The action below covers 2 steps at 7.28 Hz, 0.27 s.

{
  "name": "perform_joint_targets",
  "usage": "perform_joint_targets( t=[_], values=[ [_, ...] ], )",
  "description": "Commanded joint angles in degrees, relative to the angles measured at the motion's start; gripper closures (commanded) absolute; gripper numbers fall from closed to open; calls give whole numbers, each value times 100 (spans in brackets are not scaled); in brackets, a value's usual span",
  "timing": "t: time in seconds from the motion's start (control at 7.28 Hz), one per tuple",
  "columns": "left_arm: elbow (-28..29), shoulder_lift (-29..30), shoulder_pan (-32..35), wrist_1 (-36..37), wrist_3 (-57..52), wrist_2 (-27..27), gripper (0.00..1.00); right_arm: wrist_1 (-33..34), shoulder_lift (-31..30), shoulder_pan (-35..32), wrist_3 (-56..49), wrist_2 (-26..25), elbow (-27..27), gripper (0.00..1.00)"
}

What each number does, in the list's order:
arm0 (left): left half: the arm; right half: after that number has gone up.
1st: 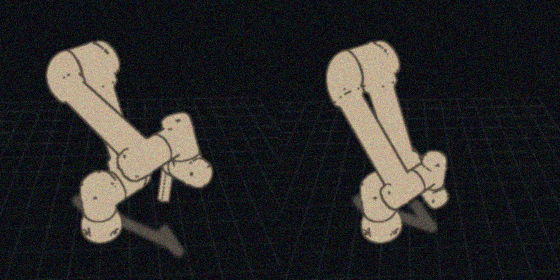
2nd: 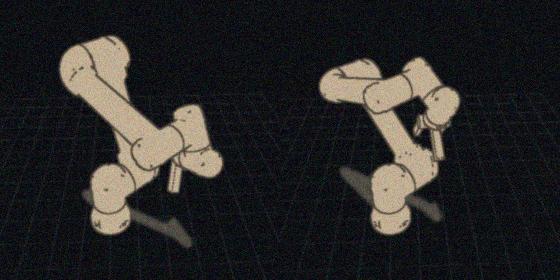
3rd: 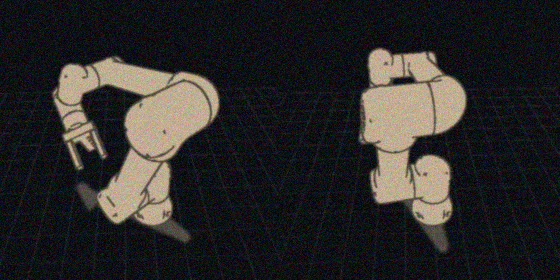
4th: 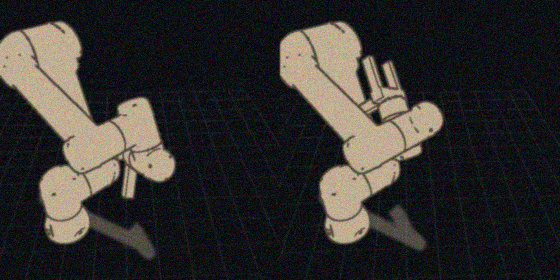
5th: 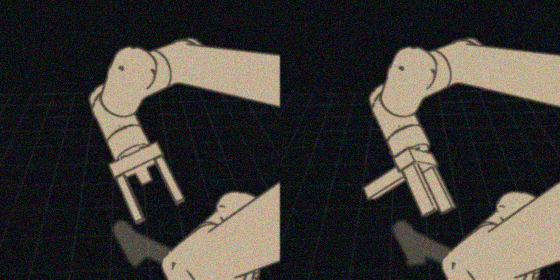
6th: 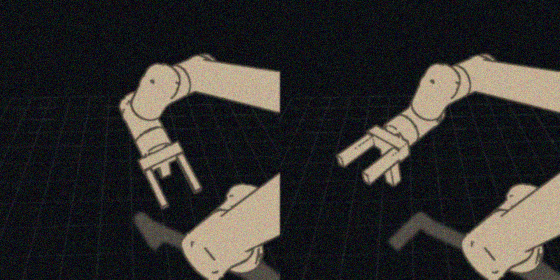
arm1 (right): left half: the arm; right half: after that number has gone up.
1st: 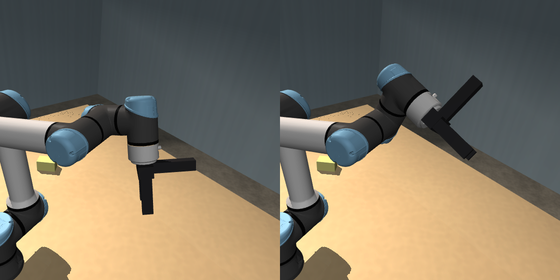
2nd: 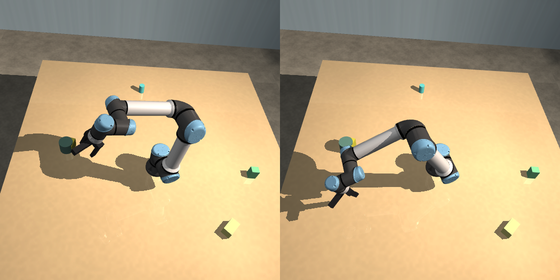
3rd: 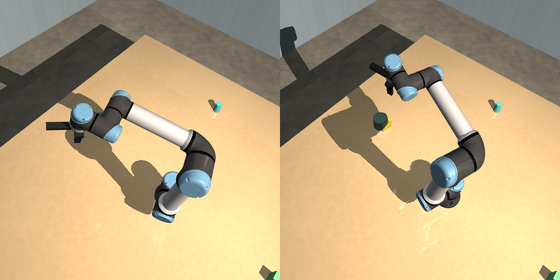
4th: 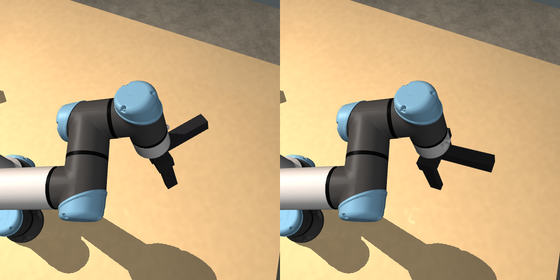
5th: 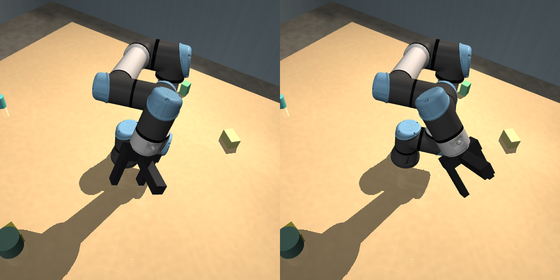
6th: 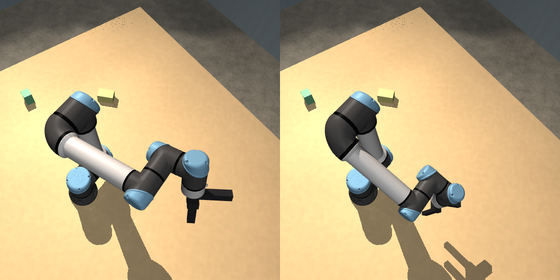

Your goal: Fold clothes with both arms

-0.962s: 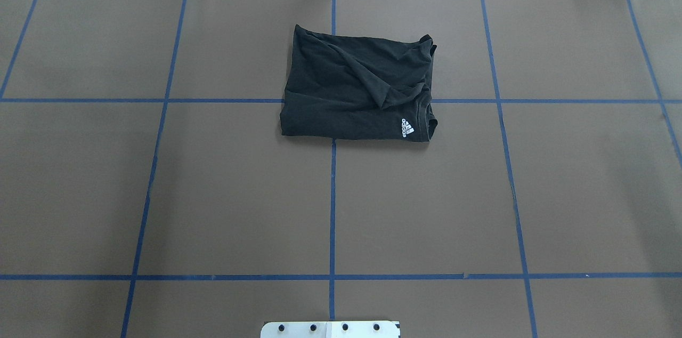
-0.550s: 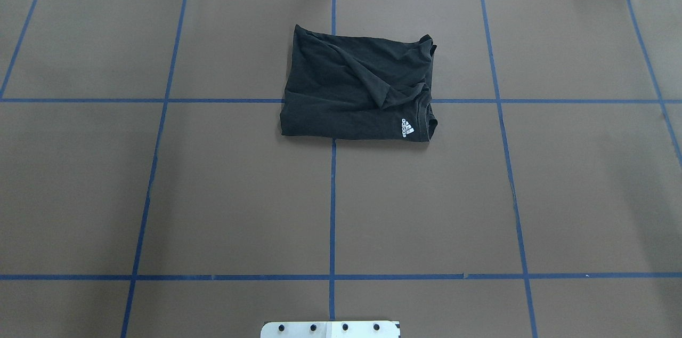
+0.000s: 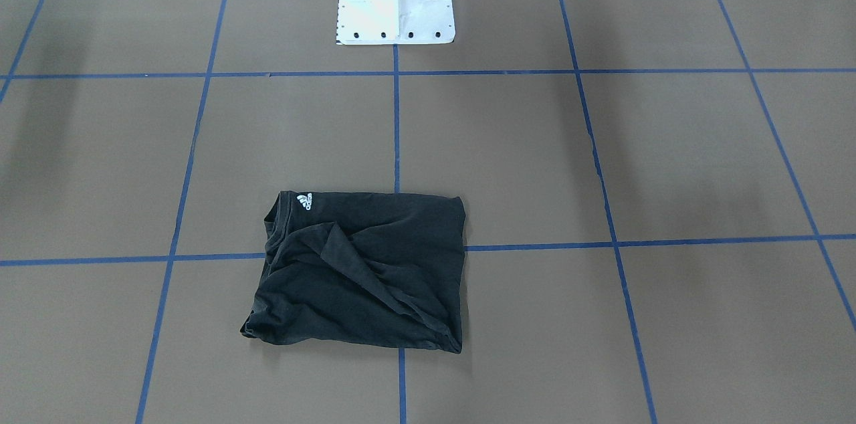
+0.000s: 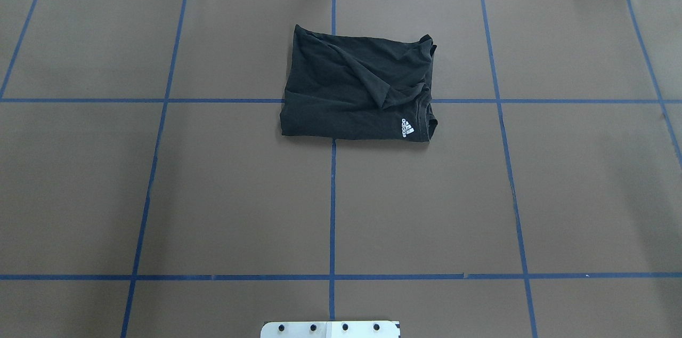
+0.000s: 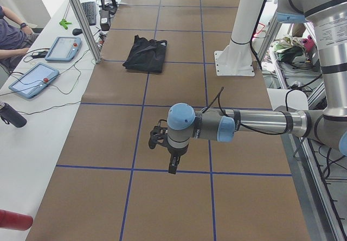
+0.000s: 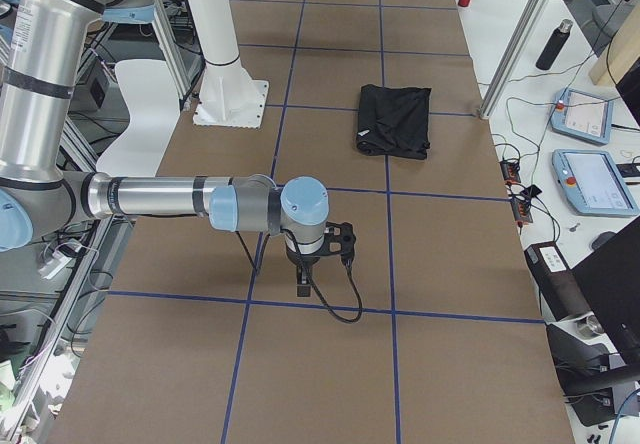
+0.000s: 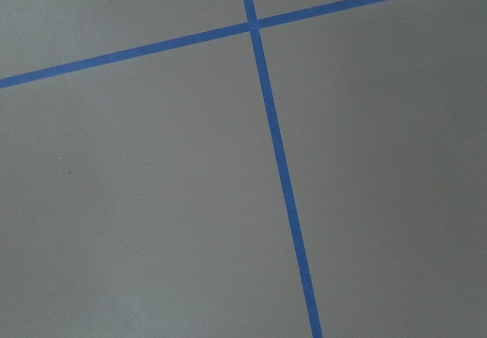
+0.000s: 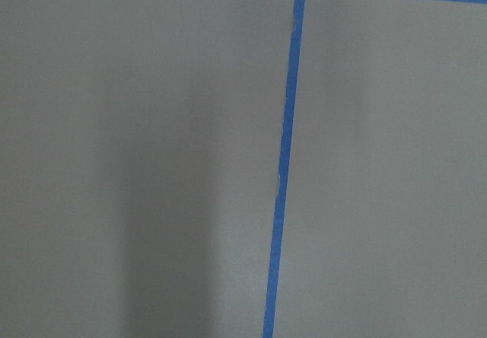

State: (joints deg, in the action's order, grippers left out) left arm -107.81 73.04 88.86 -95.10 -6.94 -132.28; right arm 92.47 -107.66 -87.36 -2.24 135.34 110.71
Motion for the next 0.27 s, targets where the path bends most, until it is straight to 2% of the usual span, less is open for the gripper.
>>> perform_joint_targets(
  t=[0.0,0.14],
  values=[
    [-4,0,9,0,8,0,0,0,17,9,4,10,91,0],
    [5,0,9,0,0,0,0,0,17,17,4,10,117,0]
  ],
)
